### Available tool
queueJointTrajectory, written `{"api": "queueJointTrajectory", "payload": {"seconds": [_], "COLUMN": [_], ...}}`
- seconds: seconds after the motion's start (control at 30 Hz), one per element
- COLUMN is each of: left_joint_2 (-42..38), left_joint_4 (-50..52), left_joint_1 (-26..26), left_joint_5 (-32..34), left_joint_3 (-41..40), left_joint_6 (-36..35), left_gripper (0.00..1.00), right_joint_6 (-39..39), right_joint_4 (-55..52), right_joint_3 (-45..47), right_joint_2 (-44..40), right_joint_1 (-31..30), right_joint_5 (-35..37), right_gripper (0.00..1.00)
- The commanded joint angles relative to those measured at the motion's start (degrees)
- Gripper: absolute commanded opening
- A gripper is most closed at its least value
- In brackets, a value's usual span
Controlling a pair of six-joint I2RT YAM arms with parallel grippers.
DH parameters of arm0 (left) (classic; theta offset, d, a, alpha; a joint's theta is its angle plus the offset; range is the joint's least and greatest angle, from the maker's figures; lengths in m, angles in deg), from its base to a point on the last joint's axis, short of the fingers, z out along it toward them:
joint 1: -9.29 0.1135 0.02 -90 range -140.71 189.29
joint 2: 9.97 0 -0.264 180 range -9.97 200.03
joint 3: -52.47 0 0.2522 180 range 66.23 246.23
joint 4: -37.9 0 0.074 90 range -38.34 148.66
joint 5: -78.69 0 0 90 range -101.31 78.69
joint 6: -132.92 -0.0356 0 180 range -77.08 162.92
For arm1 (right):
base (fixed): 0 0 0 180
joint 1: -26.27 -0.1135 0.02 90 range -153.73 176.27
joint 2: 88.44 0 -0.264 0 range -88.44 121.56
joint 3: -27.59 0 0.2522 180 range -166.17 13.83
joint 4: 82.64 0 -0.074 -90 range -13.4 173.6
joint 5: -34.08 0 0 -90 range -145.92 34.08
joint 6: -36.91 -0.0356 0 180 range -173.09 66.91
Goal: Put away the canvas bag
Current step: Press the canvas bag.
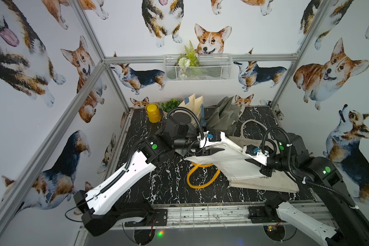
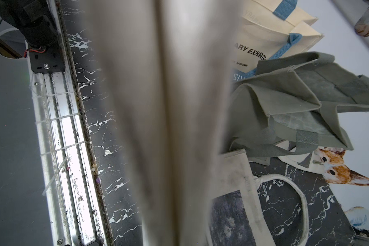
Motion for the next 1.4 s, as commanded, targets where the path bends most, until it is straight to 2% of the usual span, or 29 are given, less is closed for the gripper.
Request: {"api": "queueJointTrajectory", "payload": {"seconds": [0.0, 0.03, 0.13, 0.23, 0.37, 0.5, 0.63, 0.67, 0.77, 0.8, 0.83, 0.87, 0.9, 0.93, 1.03, 1.2, 1.3, 1.37], "left_joint_2": [-1.15, -1.06, -1.31, -3.03, -5.41, -7.2, -8.91, -9.36, -9.5, -9.21, -8.96, -8.95, -9.48, -10.54, -13.65, -14.35, -13.64, -12.09], "left_joint_4": [-12.77, -12.38, -10.76, -15.62, -23.88, -27.4, -27.05, -27.11, -23.0, -20.44, -16.8, -13.94, -11.33, -10.2, -6.67, 4.29, 9.78, 14.4], "left_joint_1": [1.8, 2.07, 3.11, 5.24, 8.78, 11.39, 12.75, 13.02, 13.22, 13.14, 13.13, 13.0, 12.74, 12.74, 12.69, 11.19, 6.54, 1.18], "left_joint_5": [-4.19, -4.59, -6.67, -9.24, -11.16, -11.82, -10.85, -10.47, -10.86, -10.71, -10.64, -9.7, -7.26, -4.48, 1.45, 3.88, 7.71, 13.0], "left_joint_3": [-2.7, -2.59, -2.07, -4.37, -7.83, -9.74, -11.13, -11.62, -11.33, -10.79, -9.92, -9.45, -9.44, -10.14, -10.67, -4.67, -0.94, 2.01], "left_joint_6": [5.8, 5.54, 4.71, 7.67, 13.69, 16.67, 16.61, 16.7, 14.92, 13.82, 12.26, 10.48, 8.16, 6.83, 2.93, -3.78, -7.89, -11.02], "left_gripper": [0.03, 0.0, 0.0, 0.0, 0.0, 0.0, 0.0, 0.0, 0.0, 0.04, 0.19, 0.3, 0.49, 0.61, 0.77, 0.8, 0.8, 0.8], "right_joint_6": [-1.83, -2.27, -3.74, -6.4, -8.71, -9.74, -10.66, -10.73, -9.75, -9.08, -8.35, -7.79, -6.95, -6.15, -4.81, -2.92, -2.16, -1.82], "right_joint_4": [2.72, 2.86, 2.82, 3.65, 6.37, 6.62, 7.35, 7.07, 6.1, 5.46, 4.43, 3.28, 1.51, -0.57, -5.81, -12.03, -14.4, -15.47], "right_joint_3": [2.01, 2.59, 4.3, 7.5, 13.29, 15.05, 15.18, 14.97, 13.65, 12.82, 11.58, 10.27, 8.4, 6.5, 1.05, -5.82, -8.31, -9.84], "right_joint_2": [-1.7, -2.09, -3.4, -6.27, -10.04, -11.78, -13.77, -14.1, -13.82, -13.39, -12.53, -11.57, -10.34, -9.08, -5.35, 0.84, 4.29, 6.6], "right_joint_1": [0.0, -0.02, 0.01, -0.02, -0.02, -0.03, -0.05, -0.01, -0.04, -0.04, 0.01, -0.02, -0.02, -0.02, 0.01, 0.0, -0.04, 0.0], "right_joint_5": [-0.52, -0.18, 0.41, -0.54, 1.27, 3.11, 4.16, 4.52, 4.88, 4.81, 4.87, 5.1, 5.32, 5.57, 6.16, 6.47, 6.41, 6.47], "right_gripper": [0.22, 0.27, 0.44, 0.55, 0.58, 0.58, 0.53, 0.47, 0.16, 0.07, 0.0, 0.0, 0.0, 0.0, 0.0, 0.0, 0.0, 0.0]}}
